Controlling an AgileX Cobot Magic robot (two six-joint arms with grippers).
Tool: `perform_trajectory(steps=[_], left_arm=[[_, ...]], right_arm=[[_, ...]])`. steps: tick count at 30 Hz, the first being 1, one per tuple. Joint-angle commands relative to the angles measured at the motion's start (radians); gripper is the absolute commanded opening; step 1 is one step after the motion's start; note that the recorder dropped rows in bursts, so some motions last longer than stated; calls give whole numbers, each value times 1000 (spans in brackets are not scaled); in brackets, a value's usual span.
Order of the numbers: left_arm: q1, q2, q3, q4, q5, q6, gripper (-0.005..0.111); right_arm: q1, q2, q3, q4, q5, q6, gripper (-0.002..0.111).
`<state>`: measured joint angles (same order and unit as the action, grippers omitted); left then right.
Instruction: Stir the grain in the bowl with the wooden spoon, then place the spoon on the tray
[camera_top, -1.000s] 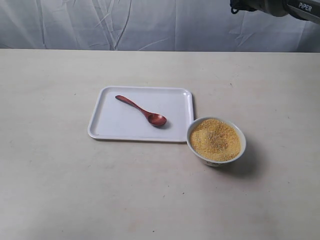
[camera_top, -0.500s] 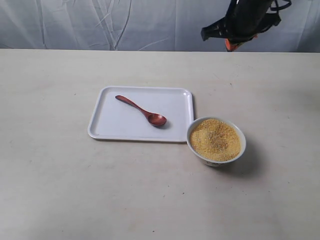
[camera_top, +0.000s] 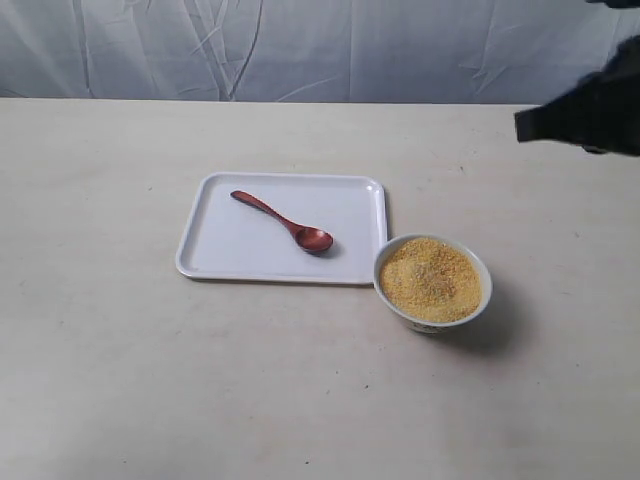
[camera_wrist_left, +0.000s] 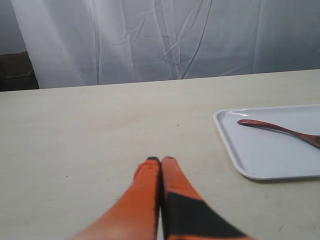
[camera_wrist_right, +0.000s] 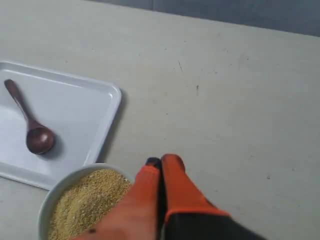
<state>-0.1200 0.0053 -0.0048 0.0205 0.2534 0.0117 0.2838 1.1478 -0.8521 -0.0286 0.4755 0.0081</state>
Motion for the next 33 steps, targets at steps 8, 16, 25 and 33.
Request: perform_trajectory(steps=[8,16,25,33], left_arm=[[0,-5,5,-2,-10,-1,0],[0,-5,5,-2,-10,-1,0],[0,-5,5,-2,-10,-1,0],[0,-5,5,-2,-10,-1,0]], right_arm=[[-4,-485,332,15,-104,-8,0],[-4,-643,332,15,-110,-8,0],[-124,-915,332,46,-112,-8,0],[-124,-1101,468,36,-133,-8,0]])
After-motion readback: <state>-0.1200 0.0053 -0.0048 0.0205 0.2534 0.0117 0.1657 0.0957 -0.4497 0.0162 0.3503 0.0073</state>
